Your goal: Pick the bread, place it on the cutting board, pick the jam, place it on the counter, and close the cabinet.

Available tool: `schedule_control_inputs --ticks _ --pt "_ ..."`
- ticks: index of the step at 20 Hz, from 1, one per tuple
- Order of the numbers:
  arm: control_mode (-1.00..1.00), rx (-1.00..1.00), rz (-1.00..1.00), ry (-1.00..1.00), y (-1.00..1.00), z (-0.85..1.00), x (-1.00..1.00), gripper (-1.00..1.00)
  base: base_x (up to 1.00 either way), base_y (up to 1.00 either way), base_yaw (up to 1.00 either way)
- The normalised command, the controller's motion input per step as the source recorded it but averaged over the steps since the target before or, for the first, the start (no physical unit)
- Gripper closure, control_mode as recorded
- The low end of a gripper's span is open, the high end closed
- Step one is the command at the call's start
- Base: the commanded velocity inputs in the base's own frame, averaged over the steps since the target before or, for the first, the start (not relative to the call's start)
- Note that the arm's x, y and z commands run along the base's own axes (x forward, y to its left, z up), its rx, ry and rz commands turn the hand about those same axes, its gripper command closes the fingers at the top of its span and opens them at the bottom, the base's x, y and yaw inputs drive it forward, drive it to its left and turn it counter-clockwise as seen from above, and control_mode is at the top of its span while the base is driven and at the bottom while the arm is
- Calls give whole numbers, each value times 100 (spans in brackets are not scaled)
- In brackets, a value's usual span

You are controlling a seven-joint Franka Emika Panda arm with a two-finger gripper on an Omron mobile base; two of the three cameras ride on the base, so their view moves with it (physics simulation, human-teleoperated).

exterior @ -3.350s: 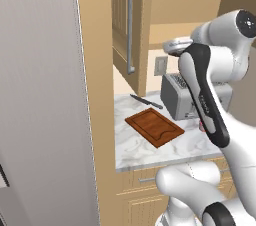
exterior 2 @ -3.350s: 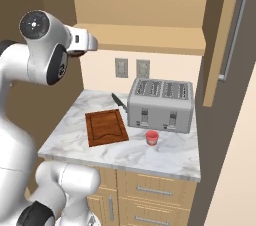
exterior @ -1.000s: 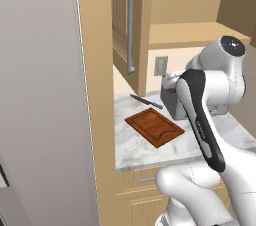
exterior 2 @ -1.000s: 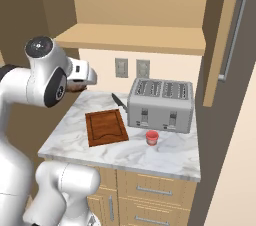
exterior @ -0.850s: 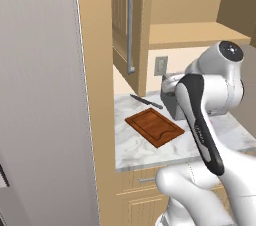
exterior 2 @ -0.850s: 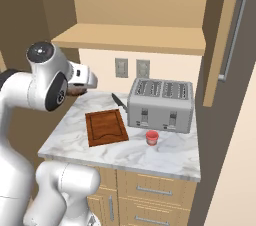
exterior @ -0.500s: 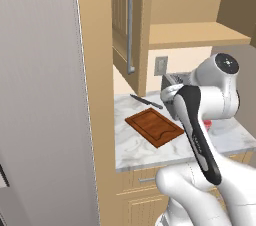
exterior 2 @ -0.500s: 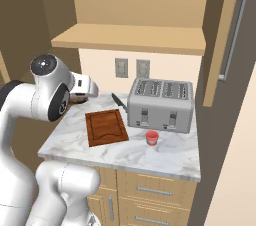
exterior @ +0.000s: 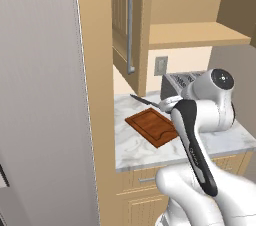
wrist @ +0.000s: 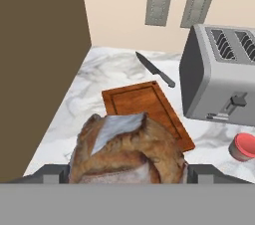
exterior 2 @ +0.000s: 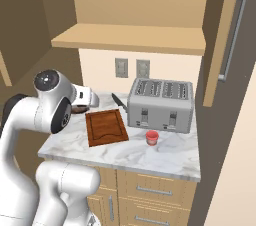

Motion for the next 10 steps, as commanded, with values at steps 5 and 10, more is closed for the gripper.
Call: schedule_control_inputs --ticks 5,10 --pt "-100 0 0 0 0 -26 2 100 0 0 0" --pt "-100 -1 0 0 0 -27 9 100 0 0 0"
